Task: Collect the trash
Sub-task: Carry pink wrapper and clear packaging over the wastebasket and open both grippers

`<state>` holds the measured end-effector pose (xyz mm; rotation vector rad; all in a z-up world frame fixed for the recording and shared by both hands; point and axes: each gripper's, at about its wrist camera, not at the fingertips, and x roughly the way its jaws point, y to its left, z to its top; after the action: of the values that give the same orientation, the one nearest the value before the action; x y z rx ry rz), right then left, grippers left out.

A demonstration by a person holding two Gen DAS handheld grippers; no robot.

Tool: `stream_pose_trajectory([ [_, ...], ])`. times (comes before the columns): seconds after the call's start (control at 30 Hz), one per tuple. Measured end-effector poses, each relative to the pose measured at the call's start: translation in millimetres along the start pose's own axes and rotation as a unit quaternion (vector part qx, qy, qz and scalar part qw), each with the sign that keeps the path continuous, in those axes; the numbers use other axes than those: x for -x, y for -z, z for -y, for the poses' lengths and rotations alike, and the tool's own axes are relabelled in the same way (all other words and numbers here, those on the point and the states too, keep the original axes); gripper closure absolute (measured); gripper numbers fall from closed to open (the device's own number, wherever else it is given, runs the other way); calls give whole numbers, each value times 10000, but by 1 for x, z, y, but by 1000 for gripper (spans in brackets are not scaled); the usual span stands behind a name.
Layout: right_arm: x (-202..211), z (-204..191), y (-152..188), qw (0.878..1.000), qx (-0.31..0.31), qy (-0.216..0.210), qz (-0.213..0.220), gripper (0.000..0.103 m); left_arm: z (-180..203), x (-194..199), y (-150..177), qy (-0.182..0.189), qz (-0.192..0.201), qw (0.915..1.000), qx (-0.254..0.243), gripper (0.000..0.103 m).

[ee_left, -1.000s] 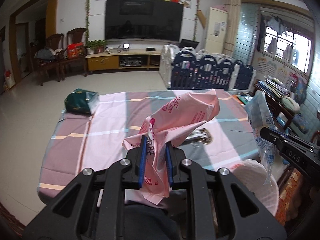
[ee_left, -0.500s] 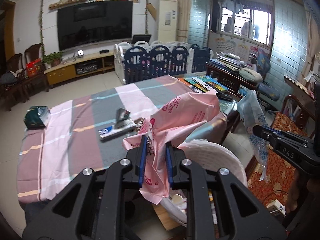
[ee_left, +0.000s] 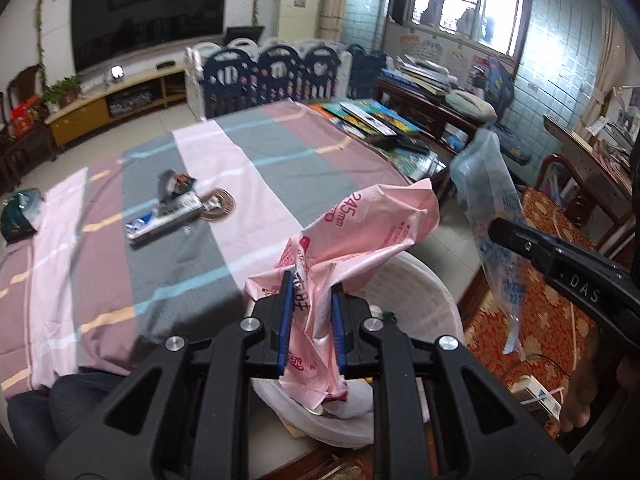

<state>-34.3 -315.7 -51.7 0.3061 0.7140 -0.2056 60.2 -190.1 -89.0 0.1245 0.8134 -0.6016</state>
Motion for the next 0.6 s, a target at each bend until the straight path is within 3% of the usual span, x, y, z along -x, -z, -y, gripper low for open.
stream_pose_trajectory([
  [0.1, -4, 3, 2, 9999, -40, 22, -127, 93, 5, -16, 7, 282, -315, 9991, -30, 69],
  [0.17, -8, 5, 3, 9996, -62, 45, -262, 93, 3, -22, 13, 262, -433, 9987, 26, 45],
  [0.3, -19, 7, 7, 9984, -102, 20, -550, 89, -13, -25, 15, 109, -490, 9982, 322, 33],
  [0.37, -22, 6, 10, 9978, -150, -34, -652, 77, -26, -22, 12, 16, -426, 9975, 571, 28],
  [0.43, -24, 4, 11, 9974, -202, -38, -690, 43, -39, -17, 11, -122, -344, 9965, 754, 25],
  [0.5, -22, 3, 11, 9976, -263, -15, -637, 35, -57, -13, 11, -357, -257, 9945, 950, 23],
  [0.6, -22, 0, 10, 9977, -225, -82, -629, 33, -88, -10, 14, -664, -197, 9893, 1281, 23],
])
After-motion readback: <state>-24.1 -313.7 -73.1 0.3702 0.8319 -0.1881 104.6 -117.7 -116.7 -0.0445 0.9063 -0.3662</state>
